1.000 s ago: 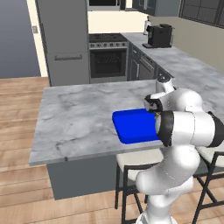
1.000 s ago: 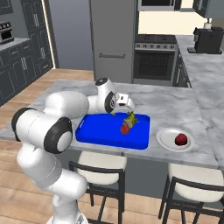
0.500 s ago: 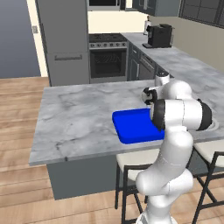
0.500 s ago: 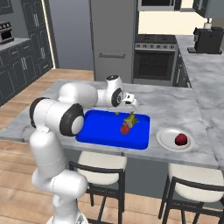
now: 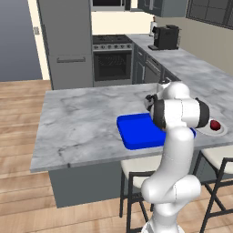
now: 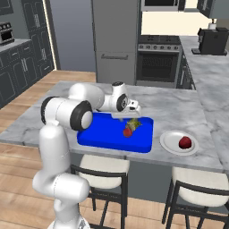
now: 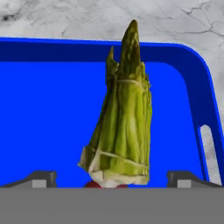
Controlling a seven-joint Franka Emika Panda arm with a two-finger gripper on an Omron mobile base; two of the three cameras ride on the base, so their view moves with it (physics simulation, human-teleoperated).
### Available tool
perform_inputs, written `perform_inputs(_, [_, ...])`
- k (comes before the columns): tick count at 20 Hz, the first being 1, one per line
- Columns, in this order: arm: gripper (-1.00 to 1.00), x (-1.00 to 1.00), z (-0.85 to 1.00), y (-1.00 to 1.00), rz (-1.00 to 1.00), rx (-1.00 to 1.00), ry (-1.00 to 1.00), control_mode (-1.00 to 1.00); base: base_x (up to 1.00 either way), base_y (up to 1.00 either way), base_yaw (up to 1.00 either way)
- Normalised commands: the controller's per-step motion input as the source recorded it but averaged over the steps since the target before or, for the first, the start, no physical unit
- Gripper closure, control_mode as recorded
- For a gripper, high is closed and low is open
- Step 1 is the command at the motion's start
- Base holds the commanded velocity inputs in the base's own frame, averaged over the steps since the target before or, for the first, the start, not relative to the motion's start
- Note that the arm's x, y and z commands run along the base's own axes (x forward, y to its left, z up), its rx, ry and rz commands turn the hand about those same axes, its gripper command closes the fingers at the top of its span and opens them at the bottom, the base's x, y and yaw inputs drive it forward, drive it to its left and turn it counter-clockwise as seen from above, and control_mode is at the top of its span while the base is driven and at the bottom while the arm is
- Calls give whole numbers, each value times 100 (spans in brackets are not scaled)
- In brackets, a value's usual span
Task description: Create a steak meal by picking up the steak and asparagus from the tray and placing them on the plate. Leave the apple on the tray.
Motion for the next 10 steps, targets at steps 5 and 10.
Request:
perform_inputs(5, [-100, 33, -21, -20, 0, 0, 3, -100, 0, 0, 0])
perform_inputs(10, [-100, 26, -26, -23, 0, 0, 2, -100, 0, 0, 0])
